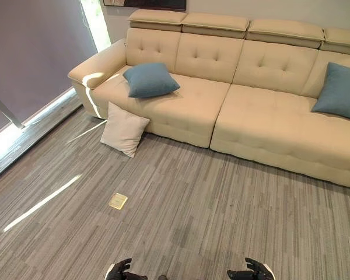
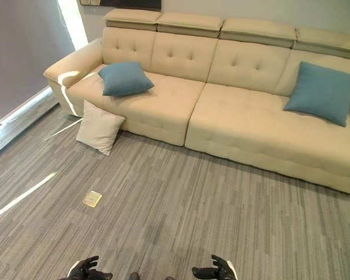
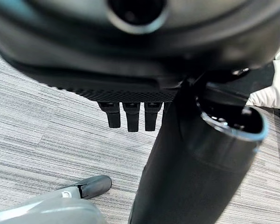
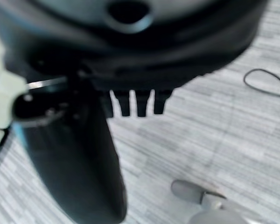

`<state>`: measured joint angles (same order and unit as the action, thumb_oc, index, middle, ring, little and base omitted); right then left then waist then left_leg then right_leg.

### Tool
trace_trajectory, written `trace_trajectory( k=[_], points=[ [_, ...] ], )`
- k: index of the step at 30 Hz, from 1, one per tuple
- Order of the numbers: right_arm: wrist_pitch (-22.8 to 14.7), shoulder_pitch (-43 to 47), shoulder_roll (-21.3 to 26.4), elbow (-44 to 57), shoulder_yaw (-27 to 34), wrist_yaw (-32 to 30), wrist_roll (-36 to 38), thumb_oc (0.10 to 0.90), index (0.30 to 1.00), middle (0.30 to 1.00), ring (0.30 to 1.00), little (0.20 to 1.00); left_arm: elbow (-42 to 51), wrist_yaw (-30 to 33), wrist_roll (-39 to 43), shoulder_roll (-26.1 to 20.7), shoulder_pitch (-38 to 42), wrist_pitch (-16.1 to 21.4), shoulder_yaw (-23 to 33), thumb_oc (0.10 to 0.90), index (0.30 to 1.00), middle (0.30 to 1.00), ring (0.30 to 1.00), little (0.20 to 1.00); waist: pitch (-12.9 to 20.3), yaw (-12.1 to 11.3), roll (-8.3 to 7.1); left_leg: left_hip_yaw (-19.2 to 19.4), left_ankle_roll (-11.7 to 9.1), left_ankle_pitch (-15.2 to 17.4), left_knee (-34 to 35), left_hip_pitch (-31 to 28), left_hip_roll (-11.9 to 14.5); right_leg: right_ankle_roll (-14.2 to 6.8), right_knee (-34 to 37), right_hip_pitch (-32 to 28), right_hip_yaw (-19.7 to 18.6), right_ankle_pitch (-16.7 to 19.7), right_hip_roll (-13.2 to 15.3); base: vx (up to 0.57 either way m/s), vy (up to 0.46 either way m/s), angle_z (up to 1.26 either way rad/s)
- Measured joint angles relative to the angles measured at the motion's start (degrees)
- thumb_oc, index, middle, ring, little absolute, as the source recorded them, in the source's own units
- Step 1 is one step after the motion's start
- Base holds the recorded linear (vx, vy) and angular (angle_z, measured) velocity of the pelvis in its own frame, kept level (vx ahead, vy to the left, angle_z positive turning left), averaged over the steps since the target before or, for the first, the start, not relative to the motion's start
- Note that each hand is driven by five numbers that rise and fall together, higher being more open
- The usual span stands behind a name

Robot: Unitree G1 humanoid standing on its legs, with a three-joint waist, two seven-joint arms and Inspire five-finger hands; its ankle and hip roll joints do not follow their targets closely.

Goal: Pick up all the scattered cushions and arrange them neatly on the sofa.

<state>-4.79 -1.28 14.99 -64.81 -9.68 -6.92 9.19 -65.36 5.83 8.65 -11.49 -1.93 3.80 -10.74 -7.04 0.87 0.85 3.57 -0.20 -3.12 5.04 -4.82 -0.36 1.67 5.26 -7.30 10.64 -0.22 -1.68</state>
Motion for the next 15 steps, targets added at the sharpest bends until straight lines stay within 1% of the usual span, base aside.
trace_trajectory(
  k=[15],
  points=[
    [0.12,-0.14,-0.36,-2.22,-0.14,-0.84,-1.36,0.8,0.9,0.9,0.9,0.9,0.02,0.5,-2.05,0.06,0.04,0.0,-0.54,0.8,0.9,0.9,0.9,0.9,0.36,0.02,0.15,0.1,0.0,0.0,0.0,-0.26,0.05,-0.01,0.0,-0.07,-0.12,0.0,-0.05,0.0,-0.007,0.0]
  ],
)
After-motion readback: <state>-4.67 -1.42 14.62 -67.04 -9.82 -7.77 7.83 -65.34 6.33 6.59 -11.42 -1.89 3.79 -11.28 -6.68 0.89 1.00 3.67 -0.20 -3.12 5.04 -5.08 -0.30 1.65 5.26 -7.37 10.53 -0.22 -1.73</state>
